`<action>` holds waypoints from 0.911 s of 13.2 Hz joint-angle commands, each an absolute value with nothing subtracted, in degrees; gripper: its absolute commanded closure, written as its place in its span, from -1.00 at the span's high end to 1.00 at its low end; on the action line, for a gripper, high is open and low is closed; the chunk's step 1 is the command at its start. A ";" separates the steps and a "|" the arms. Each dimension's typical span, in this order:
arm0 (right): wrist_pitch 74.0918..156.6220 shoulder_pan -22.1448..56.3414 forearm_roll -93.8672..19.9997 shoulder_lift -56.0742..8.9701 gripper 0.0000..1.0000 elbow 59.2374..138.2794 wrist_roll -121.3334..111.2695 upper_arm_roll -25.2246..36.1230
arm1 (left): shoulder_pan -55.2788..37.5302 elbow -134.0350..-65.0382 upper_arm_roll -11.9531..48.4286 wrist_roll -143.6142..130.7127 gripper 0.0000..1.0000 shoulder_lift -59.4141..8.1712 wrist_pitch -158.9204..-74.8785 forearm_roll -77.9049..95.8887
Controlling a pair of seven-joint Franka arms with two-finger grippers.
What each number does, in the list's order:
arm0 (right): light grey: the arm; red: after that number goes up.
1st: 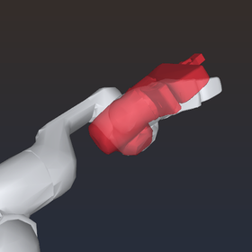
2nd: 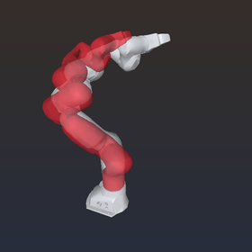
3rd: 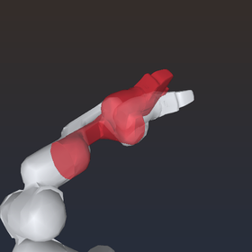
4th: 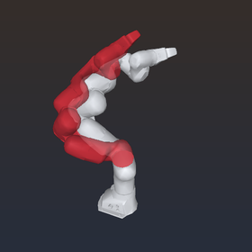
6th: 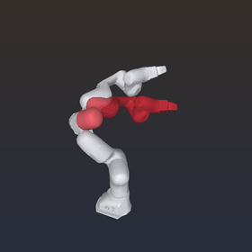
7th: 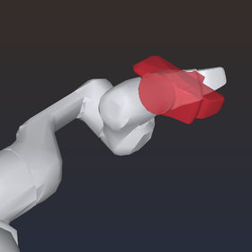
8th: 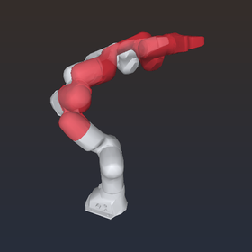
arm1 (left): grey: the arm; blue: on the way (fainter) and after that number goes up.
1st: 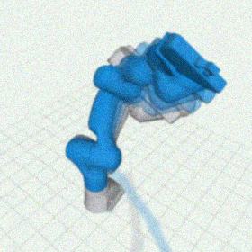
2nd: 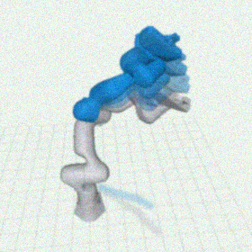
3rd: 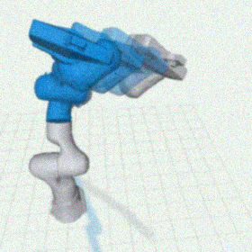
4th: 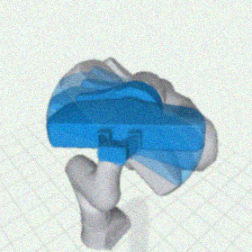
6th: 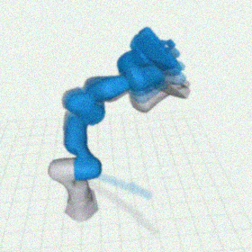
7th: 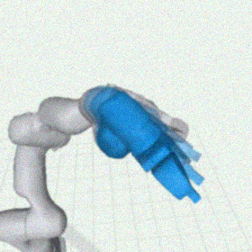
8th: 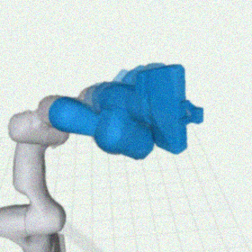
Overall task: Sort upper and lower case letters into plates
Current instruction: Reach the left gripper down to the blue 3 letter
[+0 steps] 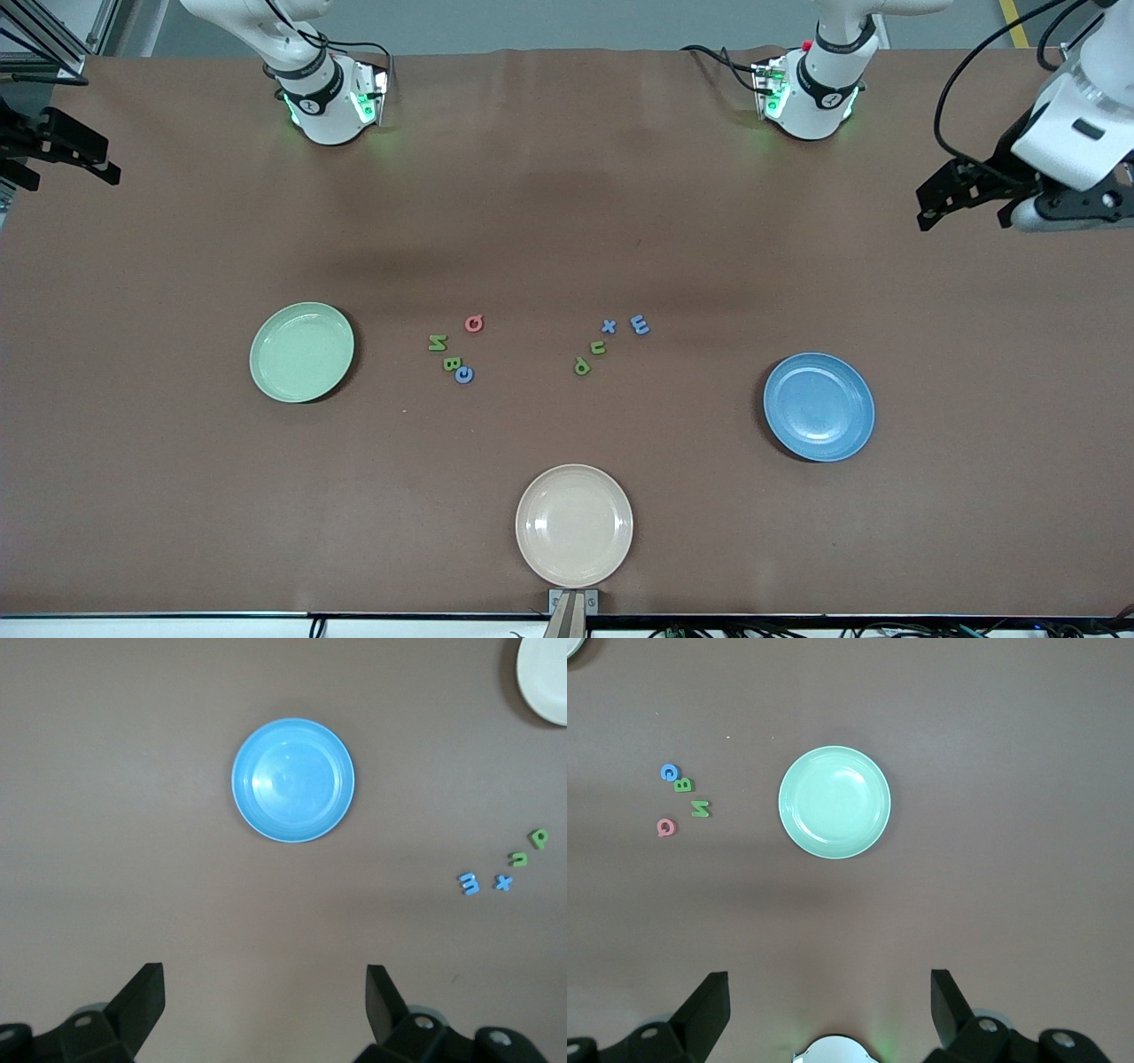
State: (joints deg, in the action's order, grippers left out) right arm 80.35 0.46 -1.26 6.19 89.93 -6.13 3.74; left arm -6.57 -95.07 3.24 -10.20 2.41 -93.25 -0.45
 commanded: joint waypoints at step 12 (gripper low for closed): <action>83.83 0.18 1.21 -5.34 1.00 88.16 -6.77 4.04 | -23.81 -99.67 10.02 -61.23 0.99 -30.31 -127.86 -5.51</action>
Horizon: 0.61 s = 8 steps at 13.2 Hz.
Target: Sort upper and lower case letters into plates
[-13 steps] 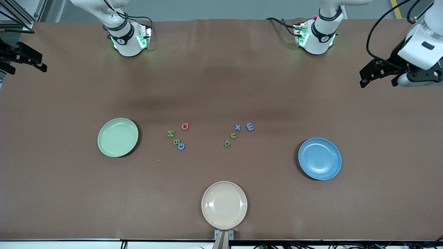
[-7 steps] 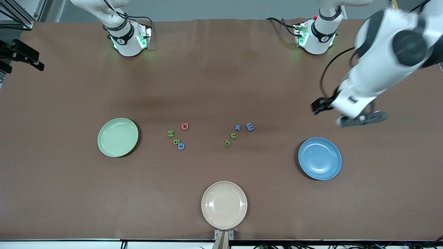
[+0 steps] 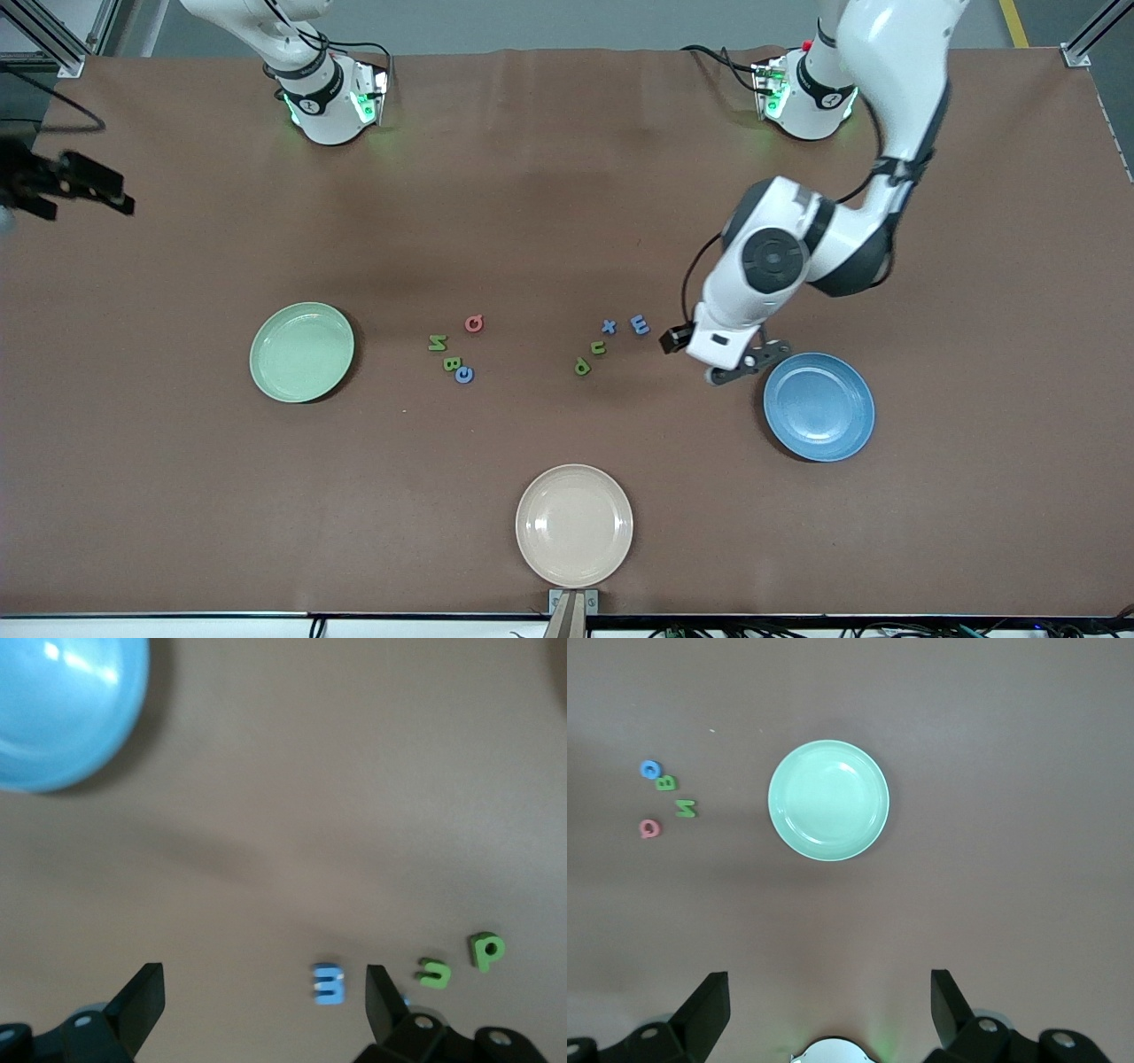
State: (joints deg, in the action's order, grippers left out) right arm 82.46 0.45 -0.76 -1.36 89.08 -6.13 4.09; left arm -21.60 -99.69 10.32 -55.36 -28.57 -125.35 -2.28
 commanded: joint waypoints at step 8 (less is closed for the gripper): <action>96.29 9.65 -6.41 -10.28 1.00 94.99 11.49 3.34 | -28.74 -101.07 10.11 -72.50 0.54 -38.50 -135.00 -7.12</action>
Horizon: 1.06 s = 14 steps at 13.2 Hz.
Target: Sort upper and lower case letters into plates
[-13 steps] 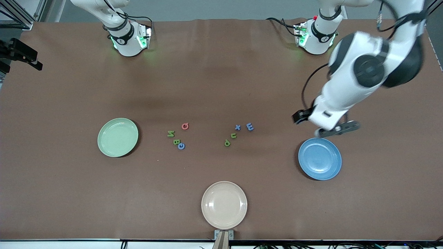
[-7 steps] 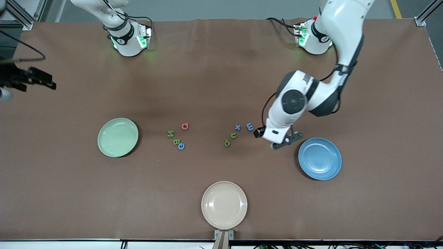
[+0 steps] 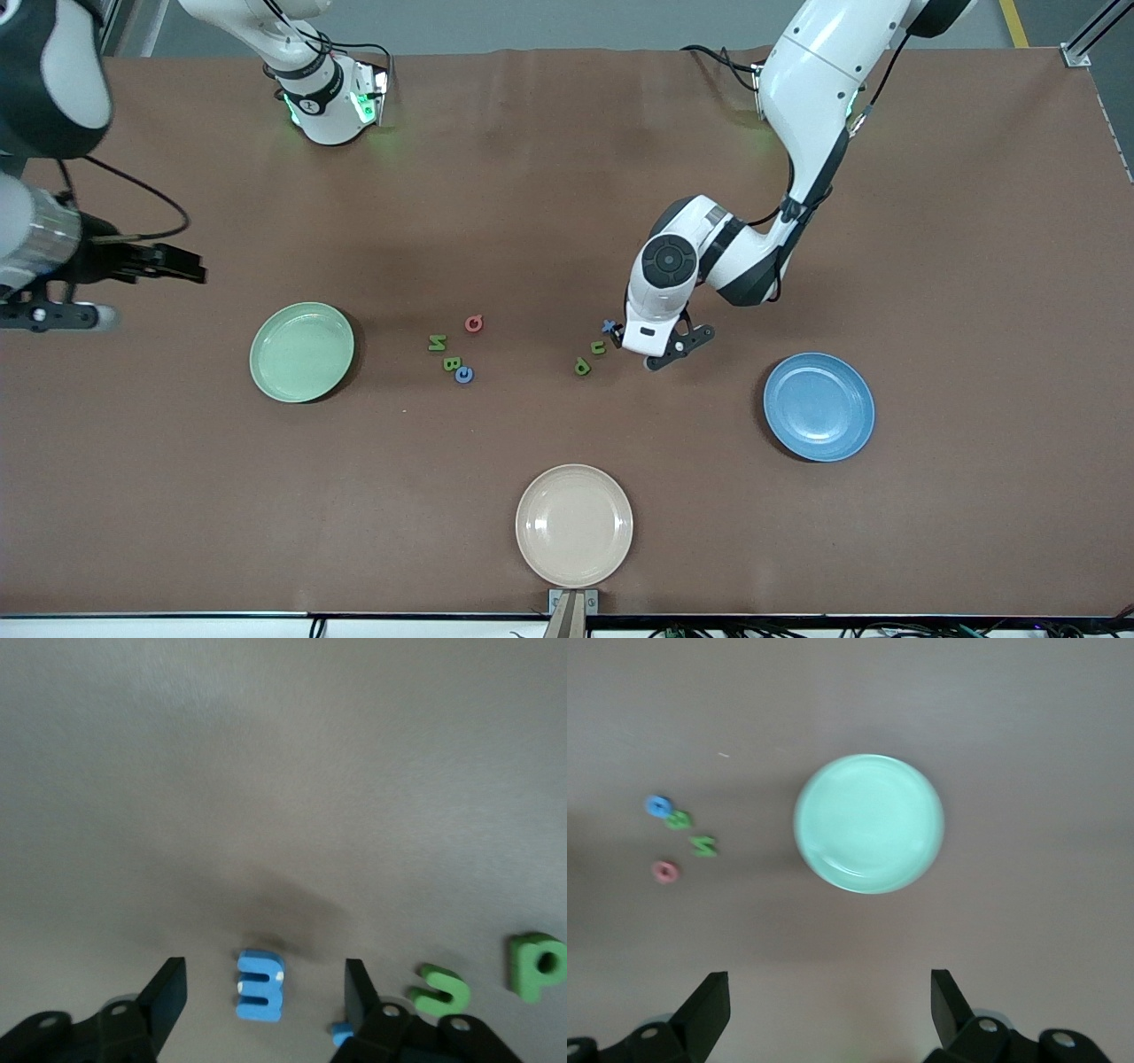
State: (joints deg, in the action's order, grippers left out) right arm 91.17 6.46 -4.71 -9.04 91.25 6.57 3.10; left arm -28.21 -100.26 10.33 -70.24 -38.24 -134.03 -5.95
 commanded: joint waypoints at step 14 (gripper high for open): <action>136.48 24.79 -4.75 -25.56 1.00 111.27 25.14 3.60 | -20.50 -103.09 8.61 -69.10 -1.00 -31.73 -134.12 -15.28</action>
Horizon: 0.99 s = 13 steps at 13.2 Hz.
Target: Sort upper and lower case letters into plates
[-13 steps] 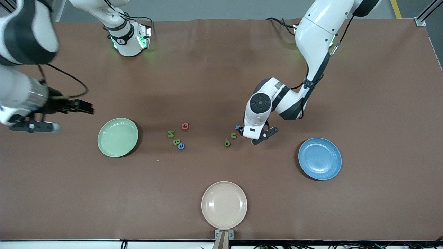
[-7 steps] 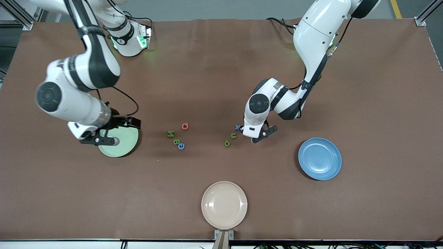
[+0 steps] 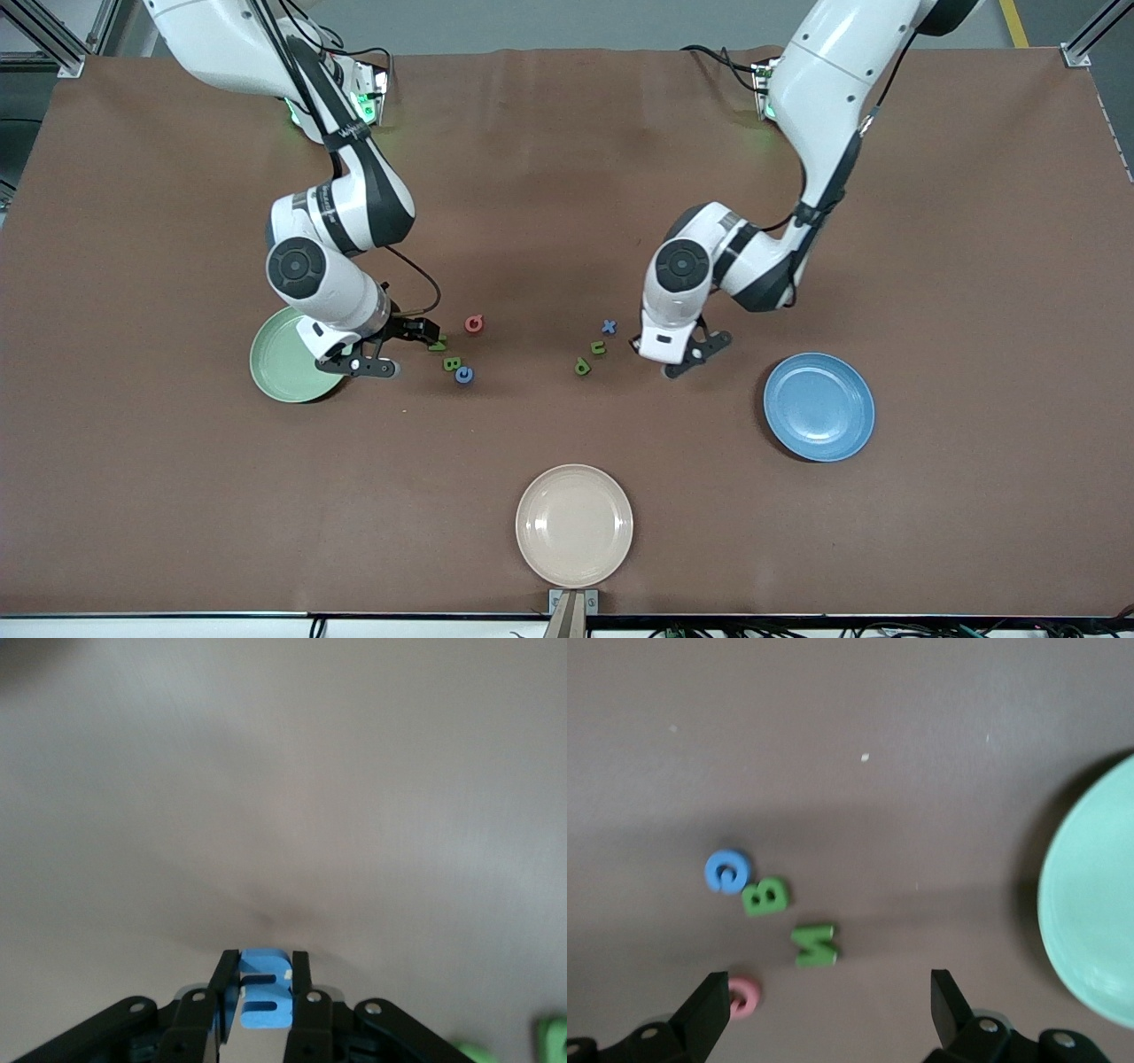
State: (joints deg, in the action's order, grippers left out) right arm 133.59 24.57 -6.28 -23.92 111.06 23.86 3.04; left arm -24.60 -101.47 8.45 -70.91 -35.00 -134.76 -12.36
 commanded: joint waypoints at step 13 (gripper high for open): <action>148.71 30.32 -4.66 -31.20 0.77 117.69 28.39 3.69 | -5.36 -103.01 11.67 -58.34 1.00 -30.68 -129.39 -21.10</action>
